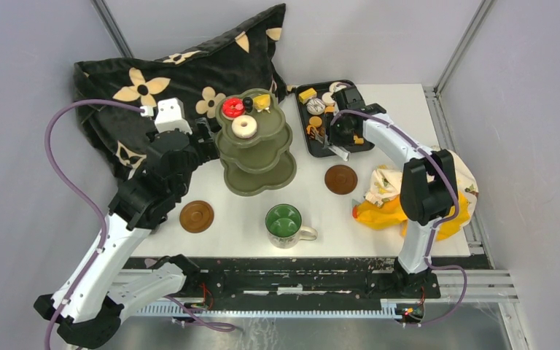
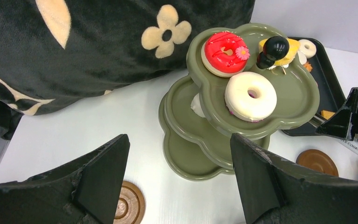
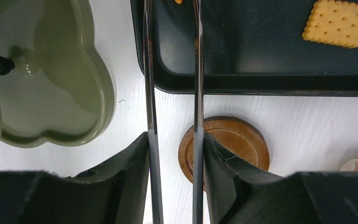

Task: Serve the afternoon tea

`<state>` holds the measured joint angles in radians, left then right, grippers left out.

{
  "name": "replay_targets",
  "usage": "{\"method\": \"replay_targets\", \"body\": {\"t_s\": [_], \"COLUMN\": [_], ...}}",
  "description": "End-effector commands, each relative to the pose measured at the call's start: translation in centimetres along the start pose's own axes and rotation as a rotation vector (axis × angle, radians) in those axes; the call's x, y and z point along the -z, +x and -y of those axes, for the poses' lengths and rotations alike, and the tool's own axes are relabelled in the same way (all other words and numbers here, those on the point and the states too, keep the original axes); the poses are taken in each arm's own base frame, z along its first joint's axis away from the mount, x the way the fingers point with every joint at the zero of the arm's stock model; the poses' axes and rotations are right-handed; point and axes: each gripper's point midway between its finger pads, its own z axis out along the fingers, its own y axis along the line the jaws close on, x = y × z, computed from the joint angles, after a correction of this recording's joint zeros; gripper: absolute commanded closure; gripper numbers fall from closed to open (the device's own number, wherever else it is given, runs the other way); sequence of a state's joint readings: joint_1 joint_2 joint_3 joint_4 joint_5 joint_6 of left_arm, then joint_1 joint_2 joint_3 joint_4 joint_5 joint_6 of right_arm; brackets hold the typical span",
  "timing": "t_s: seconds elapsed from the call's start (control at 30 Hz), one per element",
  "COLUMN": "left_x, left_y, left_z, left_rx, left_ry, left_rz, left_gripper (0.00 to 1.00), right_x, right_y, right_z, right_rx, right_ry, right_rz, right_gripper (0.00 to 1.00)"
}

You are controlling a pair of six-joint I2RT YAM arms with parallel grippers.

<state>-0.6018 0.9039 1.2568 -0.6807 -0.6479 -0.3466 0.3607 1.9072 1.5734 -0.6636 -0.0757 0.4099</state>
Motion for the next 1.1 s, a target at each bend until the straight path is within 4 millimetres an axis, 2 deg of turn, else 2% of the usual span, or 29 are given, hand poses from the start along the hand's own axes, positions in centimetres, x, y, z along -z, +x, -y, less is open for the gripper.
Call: {"method": "replay_targets", "body": {"t_s": [0.0, 0.23, 0.5, 0.7, 0.83, 1.07], "left_x": [-0.6, -0.8, -0.8, -0.8, -0.6, -0.6], "left_y": [-1.0, -0.9, -0.3, -0.1, 0.0, 0.3], "left_z": [0.1, 0.4, 0.2, 0.0, -0.4, -0.7], "left_rx": [-0.017, -0.012, -0.013, -0.013, -0.013, -0.016], "left_ry": [-0.010, 0.000, -0.006, -0.011, -0.023, -0.032], "left_rz": [0.042, 0.043, 0.037, 0.035, 0.038, 0.036], "left_gripper": [0.13, 0.14, 0.14, 0.13, 0.14, 0.14], "right_x": [1.3, 1.7, 1.9, 1.3, 0.8, 0.3], "right_y": [-1.6, -1.0, -1.3, -1.2, -0.9, -0.8], "right_z": [-0.2, 1.8, -0.7, -2.0, -1.7, 0.0], "right_rx": [0.103, 0.133, 0.133, 0.160, 0.204, 0.226], "right_ry": [0.040, 0.140, 0.034, 0.039, 0.120, 0.233], "right_rz": [0.031, 0.026, 0.047, 0.054, 0.049, 0.051], "right_gripper": [0.52, 0.53, 0.52, 0.52, 0.52, 0.54]}}
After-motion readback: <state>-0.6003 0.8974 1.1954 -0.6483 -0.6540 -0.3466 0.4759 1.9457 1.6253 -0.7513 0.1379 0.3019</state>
